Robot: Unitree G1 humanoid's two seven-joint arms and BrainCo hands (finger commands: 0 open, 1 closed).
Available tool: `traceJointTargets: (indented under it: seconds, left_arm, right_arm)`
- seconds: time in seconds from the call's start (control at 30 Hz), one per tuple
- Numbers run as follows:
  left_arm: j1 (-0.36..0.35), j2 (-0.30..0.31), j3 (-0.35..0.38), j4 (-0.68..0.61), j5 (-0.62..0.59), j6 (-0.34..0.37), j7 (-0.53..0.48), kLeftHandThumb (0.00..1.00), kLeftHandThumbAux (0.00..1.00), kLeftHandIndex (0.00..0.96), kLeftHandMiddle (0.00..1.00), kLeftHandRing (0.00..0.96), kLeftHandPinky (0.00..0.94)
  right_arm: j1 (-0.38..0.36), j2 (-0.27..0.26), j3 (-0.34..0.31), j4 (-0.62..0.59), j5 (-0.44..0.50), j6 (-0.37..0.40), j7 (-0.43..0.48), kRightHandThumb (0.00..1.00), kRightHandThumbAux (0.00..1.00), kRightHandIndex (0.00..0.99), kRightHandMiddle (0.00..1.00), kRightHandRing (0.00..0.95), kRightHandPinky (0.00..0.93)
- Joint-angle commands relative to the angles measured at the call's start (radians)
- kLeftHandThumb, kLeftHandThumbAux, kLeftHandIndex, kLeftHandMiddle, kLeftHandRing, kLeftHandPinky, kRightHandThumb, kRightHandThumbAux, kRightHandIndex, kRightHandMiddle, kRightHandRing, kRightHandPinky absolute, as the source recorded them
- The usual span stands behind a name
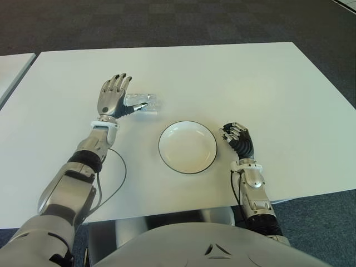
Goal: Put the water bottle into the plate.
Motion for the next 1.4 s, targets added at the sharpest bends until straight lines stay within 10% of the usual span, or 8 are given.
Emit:
traceJointTargets:
  seconds: [0.03, 1.4]
  left_arm:
    - [-0.046, -0.001, -0.056, 0.071, 0.013, 0.006, 0.004, 0.551, 0.143, 0.000, 0.000, 0.000, 0.000]
    - [-0.193, -0.053, -0.375, 0.355, 0.043, -0.046, -0.279, 0.564, 0.211, 0.000, 0.000, 0.000, 0.000]
  right_arm:
    - [0.003, 0.002, -0.003, 0.009, 0.003, 0.013, -0.002, 0.704, 0.728, 0.429, 0.532, 0.525, 0.519]
    - [0.014, 0.006, -0.012, 0.002, 0.006, 0.002, -0.014, 0.706, 0.728, 0.430, 0.509, 0.516, 0.510]
